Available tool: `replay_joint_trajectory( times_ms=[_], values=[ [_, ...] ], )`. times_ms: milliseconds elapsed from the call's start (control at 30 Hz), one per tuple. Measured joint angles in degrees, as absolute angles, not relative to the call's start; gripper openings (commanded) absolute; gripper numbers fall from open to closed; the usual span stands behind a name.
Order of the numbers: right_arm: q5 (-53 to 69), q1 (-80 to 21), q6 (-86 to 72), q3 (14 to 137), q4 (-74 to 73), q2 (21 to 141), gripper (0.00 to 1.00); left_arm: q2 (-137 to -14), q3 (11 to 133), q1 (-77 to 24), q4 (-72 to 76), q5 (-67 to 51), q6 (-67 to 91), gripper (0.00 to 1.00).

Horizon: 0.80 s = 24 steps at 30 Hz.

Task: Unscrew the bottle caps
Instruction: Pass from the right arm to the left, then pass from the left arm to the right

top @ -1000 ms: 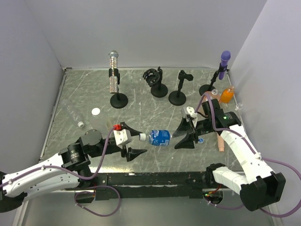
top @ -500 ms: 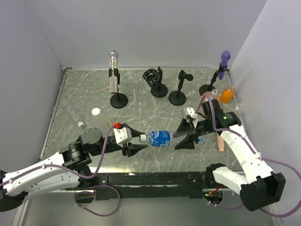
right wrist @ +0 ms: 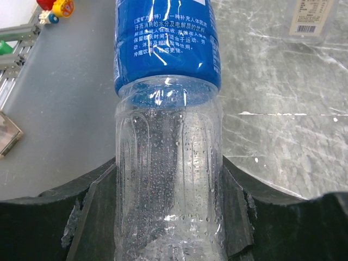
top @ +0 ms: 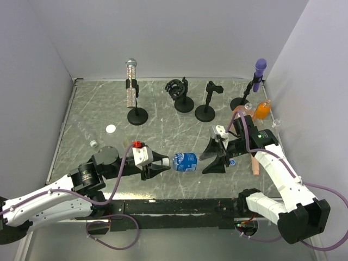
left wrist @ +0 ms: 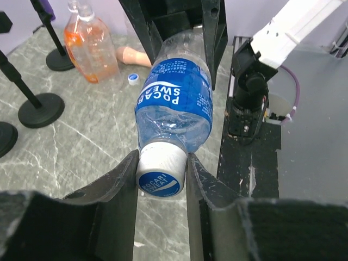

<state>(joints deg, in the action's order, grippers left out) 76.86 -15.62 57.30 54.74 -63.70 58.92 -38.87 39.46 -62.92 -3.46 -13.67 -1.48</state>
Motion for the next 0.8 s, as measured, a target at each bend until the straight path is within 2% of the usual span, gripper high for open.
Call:
replay_joint_trajectory(
  times_ms=[67, 200, 400, 667, 800],
  values=[
    [76.44, -15.84, 57.71, 54.76, -63.94, 58.89, 0.87, -39.18, 40.14, -62.92, -4.93, -13.69, -1.58, 0.01],
    [72.97, -16.21, 58.94, 56.99, -65.52, 59.05, 0.99, -41.6, 42.87, -62.96, -8.69, -13.82, -2.24, 0.01],
    [67.75, -20.95, 58.89, 63.96, -66.54, 61.25, 0.99, -45.12, 44.66, -62.98, -10.61, -13.67, -2.13, 0.01],
    [59.02, -30.13, 52.42, 64.2, -62.06, 64.18, 0.99, -49.43, 46.09, -62.98, -8.88, -12.34, 1.17, 0.01],
    [57.3, -31.59, 50.61, 64.2, -60.47, 65.43, 0.93, -49.56, 46.09, -62.98, -6.59, -11.68, 3.29, 0.01]
  ],
)
